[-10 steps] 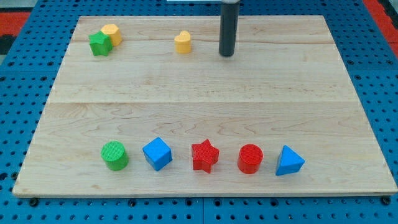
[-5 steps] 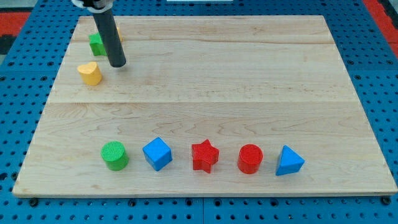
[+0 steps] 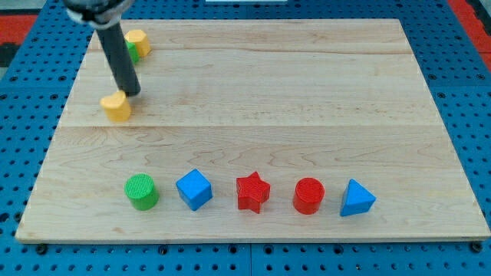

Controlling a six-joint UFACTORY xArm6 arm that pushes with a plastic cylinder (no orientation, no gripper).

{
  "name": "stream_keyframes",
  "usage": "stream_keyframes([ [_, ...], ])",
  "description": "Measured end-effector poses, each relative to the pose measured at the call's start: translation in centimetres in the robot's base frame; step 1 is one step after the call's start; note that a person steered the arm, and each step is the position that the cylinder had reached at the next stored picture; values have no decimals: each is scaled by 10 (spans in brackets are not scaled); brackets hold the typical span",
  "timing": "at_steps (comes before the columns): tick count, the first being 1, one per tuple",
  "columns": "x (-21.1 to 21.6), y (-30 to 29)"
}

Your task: Push the heart parallel to the green circle

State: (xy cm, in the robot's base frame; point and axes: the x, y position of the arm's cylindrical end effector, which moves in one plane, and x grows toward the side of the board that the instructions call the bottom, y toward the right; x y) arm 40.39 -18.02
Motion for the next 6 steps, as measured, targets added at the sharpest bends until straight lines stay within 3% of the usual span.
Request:
stream_keyframes([
  [1, 46, 19],
  [3, 3, -12],
  [4, 62, -36],
  [6, 83, -34],
])
